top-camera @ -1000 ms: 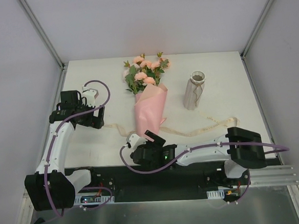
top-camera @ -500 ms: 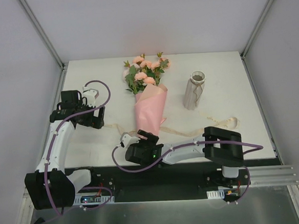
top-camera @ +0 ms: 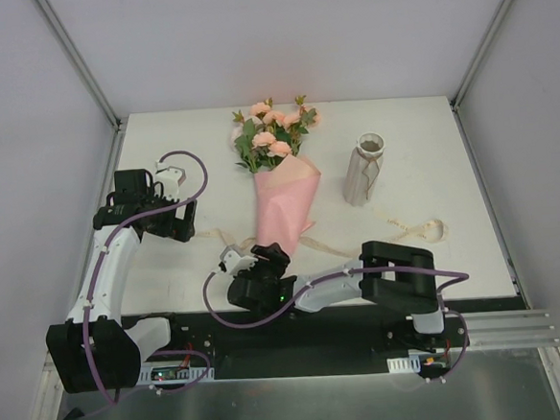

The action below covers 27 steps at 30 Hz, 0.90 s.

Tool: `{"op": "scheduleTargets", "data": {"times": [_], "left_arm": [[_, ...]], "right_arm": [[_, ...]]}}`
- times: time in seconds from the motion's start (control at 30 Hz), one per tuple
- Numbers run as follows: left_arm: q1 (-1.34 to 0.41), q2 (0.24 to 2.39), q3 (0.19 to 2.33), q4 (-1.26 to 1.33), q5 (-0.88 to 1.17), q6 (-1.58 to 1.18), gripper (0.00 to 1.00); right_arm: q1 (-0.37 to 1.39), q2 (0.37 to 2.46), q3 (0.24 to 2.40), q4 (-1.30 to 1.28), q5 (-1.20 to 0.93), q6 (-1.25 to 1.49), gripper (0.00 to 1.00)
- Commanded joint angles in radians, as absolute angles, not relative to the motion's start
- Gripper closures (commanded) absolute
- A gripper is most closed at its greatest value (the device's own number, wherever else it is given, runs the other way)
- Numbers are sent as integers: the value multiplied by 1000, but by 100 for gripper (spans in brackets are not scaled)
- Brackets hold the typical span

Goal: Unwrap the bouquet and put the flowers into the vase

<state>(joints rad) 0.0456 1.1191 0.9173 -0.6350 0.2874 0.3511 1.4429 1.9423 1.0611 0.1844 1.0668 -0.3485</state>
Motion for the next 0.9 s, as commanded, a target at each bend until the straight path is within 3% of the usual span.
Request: {"op": "scheduleTargets", "data": {"times": [0.0, 0.13, 0.37, 0.43, 0.6, 0.7, 0.8, 0.83, 0.87], "left_arm": [[43, 1091, 957, -655, 316, 368, 1], [43, 1083, 966, -663, 325, 367, 1], [43, 1066, 966, -669, 328, 365, 1], [44, 1063, 966, -672, 325, 370, 1], [43, 1061, 966, -673, 325, 374, 1], [43, 1065, 968, -673, 333, 374, 1], [41, 1074, 979, -673, 344, 368, 1], [37, 1077, 982, -675, 348, 365, 1], [22, 1083, 988, -673, 345, 365, 1]], "right_arm": [[1482, 1850, 1065, 273, 1193, -354, 50], [1516, 1741, 993, 282, 1235, -341, 66], [1591, 1622, 957, 206, 1356, -258, 70], [1594, 1574, 959, 61, 1373, -166, 65], [1600, 1519, 1021, -484, 1400, 461, 33], [1621, 1540, 1087, -866, 1417, 735, 28], [1643, 1592, 1191, -1359, 1437, 1217, 25], [1649, 1618, 1212, -1629, 1443, 1507, 23], [1660, 1618, 1221, -1658, 1443, 1479, 21]]}}
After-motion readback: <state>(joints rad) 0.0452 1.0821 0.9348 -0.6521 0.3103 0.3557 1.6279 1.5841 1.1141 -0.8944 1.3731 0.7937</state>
